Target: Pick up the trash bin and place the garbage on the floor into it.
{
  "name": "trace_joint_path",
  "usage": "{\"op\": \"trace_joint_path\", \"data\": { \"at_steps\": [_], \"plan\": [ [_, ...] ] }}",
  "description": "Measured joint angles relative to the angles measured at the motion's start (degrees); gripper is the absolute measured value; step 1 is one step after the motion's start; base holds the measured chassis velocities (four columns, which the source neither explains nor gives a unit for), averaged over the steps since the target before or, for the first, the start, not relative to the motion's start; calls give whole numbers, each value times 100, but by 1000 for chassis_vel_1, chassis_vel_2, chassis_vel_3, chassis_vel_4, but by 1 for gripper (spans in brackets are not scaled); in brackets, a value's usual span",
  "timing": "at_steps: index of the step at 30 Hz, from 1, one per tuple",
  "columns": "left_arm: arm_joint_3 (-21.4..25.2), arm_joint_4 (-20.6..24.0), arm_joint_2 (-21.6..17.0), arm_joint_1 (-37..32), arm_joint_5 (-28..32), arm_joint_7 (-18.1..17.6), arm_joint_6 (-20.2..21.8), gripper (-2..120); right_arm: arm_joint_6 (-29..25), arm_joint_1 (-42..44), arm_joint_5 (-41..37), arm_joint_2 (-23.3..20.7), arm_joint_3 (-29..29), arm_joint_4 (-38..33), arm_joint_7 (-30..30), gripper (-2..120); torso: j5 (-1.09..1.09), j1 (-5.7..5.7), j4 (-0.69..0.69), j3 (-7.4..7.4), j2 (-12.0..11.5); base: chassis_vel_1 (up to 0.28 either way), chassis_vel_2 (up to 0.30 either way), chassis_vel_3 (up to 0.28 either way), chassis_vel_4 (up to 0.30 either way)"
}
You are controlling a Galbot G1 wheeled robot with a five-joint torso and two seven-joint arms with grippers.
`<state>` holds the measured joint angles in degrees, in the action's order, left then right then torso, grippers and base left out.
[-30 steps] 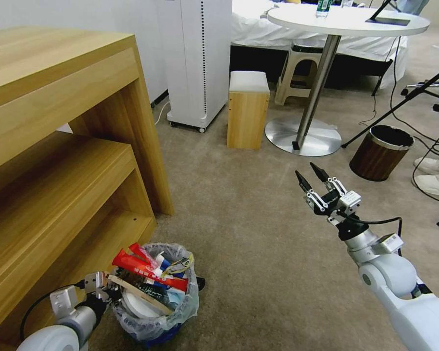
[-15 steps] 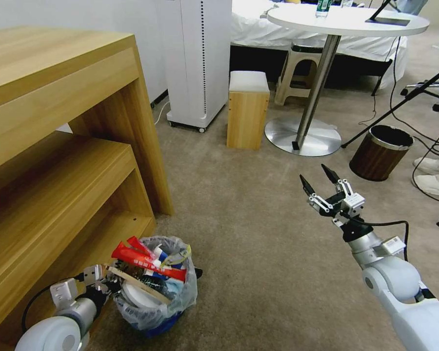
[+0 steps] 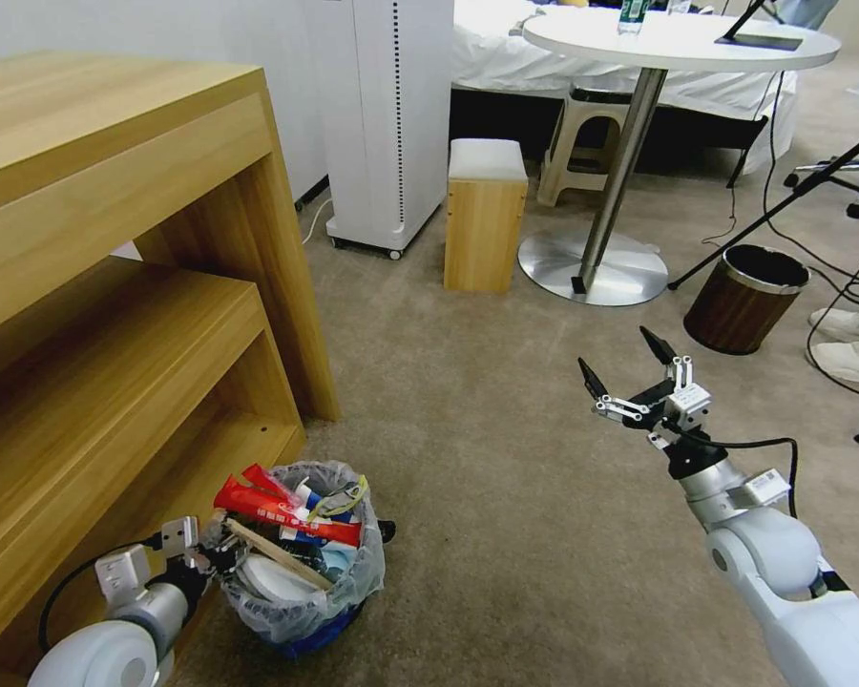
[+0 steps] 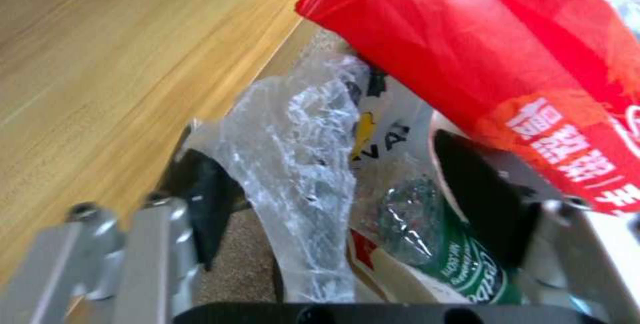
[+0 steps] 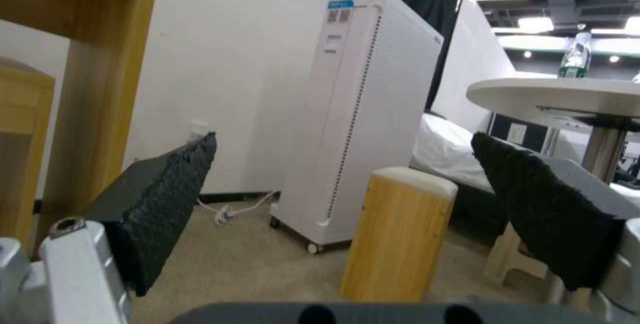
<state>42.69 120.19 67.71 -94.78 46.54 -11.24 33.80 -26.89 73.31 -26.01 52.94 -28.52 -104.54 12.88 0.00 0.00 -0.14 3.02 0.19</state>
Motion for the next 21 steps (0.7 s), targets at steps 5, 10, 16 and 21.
{"op": "trace_joint_path", "data": {
  "at_steps": [5,10,16,21],
  "plan": [
    [71,57,59,6,-33,10,-74,98,-24,-18,85,37,1,-18,-7,95,0,0,1,0,0,0,0,0,0],
    [145,-54,95,206,-33,22,-187,100,-26,2,114,63,13,-26,-60,92,0,0,0,0,0,0,0,0,0],
    [152,-207,129,383,-54,28,-315,100,-66,8,162,104,30,37,-60,92,0,0,0,0,0,0,0,0,0],
    [153,-261,131,463,-57,28,-386,100,-80,7,169,112,30,50,-68,91,-1,0,0,0,0,0,0,0,0]
  ]
}}
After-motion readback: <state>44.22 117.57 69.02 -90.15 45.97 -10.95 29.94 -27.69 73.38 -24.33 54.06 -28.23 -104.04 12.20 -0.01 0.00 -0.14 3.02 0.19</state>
